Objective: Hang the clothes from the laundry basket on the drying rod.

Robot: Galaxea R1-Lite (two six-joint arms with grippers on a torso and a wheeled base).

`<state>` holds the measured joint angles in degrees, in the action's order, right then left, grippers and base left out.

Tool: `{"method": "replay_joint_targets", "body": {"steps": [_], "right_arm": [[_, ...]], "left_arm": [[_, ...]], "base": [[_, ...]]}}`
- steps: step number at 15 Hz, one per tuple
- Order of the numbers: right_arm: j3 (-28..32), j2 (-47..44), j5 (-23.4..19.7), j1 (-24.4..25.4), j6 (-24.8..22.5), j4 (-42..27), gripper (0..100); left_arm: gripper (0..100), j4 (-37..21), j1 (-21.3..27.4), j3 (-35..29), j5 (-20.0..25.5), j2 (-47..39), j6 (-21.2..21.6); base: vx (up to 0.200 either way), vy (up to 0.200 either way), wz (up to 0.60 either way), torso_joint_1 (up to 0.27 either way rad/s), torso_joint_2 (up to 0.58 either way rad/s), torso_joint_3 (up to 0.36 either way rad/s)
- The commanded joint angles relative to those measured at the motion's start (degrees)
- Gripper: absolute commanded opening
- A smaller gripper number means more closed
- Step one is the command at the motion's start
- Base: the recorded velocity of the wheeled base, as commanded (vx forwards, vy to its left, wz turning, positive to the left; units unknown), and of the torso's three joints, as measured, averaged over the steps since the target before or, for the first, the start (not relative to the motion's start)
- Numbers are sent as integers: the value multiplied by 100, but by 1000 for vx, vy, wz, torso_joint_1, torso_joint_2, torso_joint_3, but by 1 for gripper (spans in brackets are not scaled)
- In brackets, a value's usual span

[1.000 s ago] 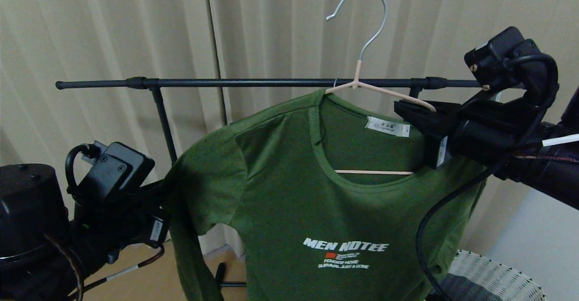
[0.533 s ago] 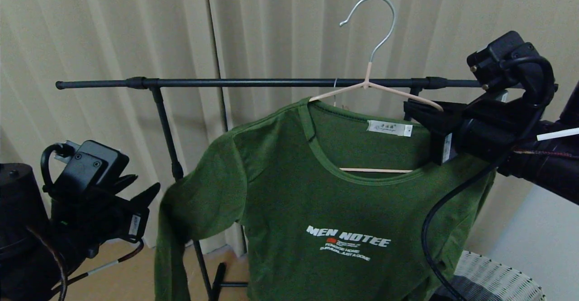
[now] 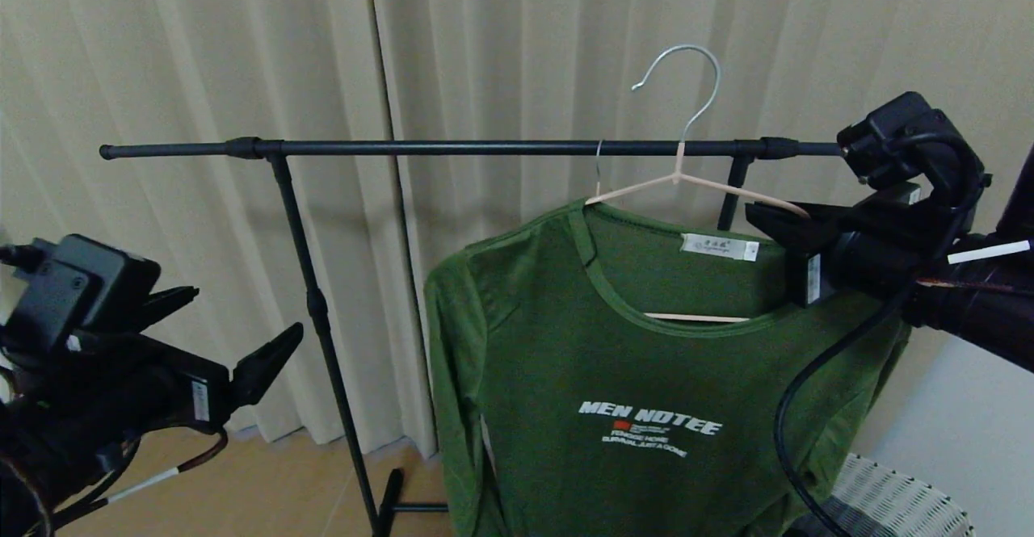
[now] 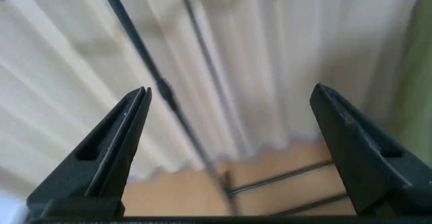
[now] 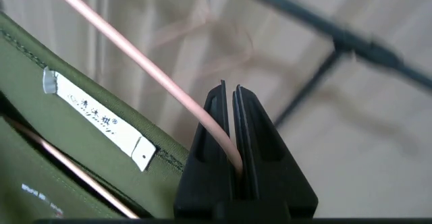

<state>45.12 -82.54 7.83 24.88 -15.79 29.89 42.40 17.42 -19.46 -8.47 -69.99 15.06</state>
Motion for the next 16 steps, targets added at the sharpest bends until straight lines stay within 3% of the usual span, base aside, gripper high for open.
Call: {"method": "replay_joint_targets", "body": {"steps": [1, 3, 6, 8, 16], "right_arm": [[-170, 186, 44, -264, -3, -229, 0], [-170, 494, 211, -414, -3, -845, 0], [-188, 669, 351, -440, 5, -1143, 0], [-179, 617, 562, -449, 5, -1126, 0], [-275, 537, 562, -616, 32, -1082, 0]], "left_arm": [[100, -4, -55, 241, 197, 609, -495], [100, -30, -116, 627, 689, 1084, -873], [100, 5, -415, 627, 1067, 1119, -829], [100, 76, -503, 583, 1093, 1171, -838], [100, 93, -731, 531, 1102, 1163, -829]], "base": [[0, 0, 0, 0, 0, 0], [0, 0, 0, 0, 0, 0], [0, 0, 0, 0, 0, 0], [0, 0, 0, 0, 0, 0], [0, 0, 0, 0, 0, 0]]}}
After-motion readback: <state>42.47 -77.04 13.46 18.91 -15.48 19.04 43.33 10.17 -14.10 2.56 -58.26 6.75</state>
